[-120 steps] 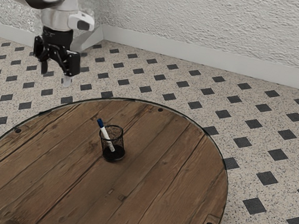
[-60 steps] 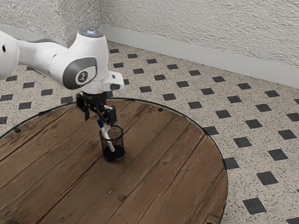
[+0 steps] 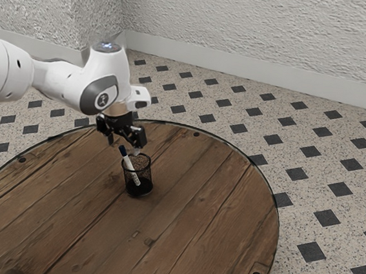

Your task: Take the marker out of the pen holder and place it to the left of the pen holder.

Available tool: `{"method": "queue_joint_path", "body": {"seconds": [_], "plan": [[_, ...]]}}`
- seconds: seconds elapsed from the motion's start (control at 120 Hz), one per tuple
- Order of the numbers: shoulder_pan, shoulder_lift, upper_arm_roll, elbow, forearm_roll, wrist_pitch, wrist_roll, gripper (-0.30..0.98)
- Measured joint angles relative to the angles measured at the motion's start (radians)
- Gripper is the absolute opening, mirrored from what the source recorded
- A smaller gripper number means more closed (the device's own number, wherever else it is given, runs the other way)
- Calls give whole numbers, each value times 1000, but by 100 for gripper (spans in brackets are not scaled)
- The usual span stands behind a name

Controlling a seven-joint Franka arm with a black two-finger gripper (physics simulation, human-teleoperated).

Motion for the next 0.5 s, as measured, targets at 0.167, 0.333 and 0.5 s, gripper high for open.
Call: {"method": "queue_joint_path", "body": {"seconds": [0.167,0.333,0.5], "plan": [[3,13,0,-10,-22,29,-7,69],[4,1,0,-37,-41,44,-13,66],[3,-2,0,-40,-45,50,-17,34]]}}
